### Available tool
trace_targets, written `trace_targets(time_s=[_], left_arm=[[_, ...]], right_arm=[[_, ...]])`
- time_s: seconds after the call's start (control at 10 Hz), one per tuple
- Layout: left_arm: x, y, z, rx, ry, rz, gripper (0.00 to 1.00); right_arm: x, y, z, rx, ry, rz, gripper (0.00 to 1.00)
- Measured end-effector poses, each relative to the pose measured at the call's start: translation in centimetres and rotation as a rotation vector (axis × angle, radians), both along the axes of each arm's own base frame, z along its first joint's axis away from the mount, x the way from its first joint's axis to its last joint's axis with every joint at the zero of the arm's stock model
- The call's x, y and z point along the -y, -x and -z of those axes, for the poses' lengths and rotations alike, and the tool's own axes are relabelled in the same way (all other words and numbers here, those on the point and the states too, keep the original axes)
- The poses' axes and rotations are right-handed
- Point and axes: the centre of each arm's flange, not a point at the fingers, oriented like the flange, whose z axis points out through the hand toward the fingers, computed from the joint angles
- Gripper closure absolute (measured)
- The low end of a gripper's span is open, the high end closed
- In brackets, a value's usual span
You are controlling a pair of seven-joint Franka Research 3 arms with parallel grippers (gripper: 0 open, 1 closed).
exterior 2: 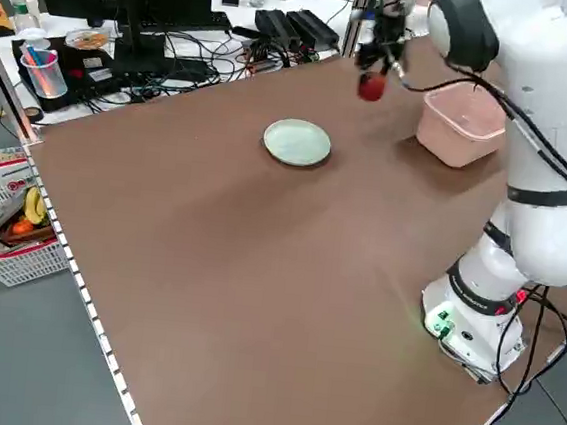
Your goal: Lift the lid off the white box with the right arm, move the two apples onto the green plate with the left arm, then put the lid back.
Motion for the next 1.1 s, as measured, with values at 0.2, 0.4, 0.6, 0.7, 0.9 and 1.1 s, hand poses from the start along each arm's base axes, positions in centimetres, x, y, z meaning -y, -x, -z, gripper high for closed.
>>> trace_targets(time_s=[0.2, 0.4, 0.6, 0.7, 0.9, 1.1], left_arm=[[-5.8, -0.1, 4.2, 0.023, -0.013, 0.013, 0.22], [-9.9, -0.2, 7.5, 0.024, -0.032, 0.008, 0.22], [-13.3, -0.8, 10.6, 0.047, -0.016, -0.010, 0.22], [-14.2, -1.0, 11.8, 0.059, -0.016, -0.002, 0.22], [-14.4, -1.1, 13.0, 0.071, -0.008, 0.017, 0.22], [-14.2, -1.2, 12.9, 0.079, -0.002, 0.021, 0.08]], right_arm=[[-0.1, 0.0, 0.0, -0.002, -0.001, -0.002, 0.93], [-0.2, 0.1, 0.0, -0.002, -0.001, -0.003, 0.93], [-0.3, 0.1, 0.0, -0.003, -0.001, -0.004, 0.93], [-0.4, 0.1, 0.0, -0.003, -0.001, -0.005, 0.93], [-0.4, 0.1, 0.0, -0.003, -0.002, -0.005, 0.93], [-0.5, 0.1, 0.0, -0.004, -0.004, -0.005, 0.93]])
